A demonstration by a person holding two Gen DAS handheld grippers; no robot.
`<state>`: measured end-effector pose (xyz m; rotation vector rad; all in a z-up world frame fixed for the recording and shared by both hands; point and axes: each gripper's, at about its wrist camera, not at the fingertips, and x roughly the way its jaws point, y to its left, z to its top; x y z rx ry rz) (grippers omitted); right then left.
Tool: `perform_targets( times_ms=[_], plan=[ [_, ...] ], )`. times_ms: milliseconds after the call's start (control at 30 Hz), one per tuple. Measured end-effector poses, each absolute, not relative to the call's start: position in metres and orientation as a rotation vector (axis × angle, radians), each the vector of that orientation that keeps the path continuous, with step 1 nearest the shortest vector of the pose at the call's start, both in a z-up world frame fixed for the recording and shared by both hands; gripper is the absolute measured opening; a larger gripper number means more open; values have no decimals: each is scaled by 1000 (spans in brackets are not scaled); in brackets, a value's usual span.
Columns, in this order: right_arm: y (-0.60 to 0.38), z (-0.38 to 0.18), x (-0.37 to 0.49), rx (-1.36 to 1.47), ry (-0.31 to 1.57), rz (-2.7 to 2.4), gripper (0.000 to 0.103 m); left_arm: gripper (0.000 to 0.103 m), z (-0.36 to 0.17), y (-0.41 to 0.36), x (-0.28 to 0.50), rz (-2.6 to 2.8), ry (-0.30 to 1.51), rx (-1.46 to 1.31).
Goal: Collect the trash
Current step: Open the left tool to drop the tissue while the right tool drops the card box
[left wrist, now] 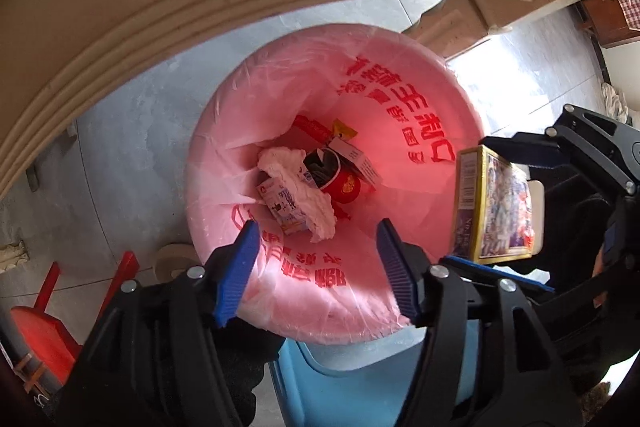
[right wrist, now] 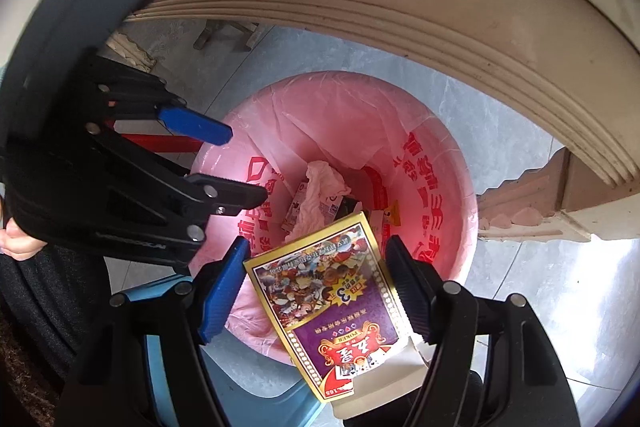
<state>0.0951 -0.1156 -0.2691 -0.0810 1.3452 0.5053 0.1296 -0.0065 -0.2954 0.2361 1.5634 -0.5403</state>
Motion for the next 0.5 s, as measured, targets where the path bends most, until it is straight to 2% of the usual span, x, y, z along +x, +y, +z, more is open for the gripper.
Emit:
perform_targets(
  times_ms=[67,100,500],
  plan=[
    [-113,-271,95,-107,1345,494,80,65,-295,-8,127,-529,1551,253],
    [-112,-273,96,-111,1348,489,82,65,-296,-10,126,-524,1549,277],
    [-117,-277,91,-113,1378,451,82,65,-300,-10,120,-523,1576,290]
  ],
)
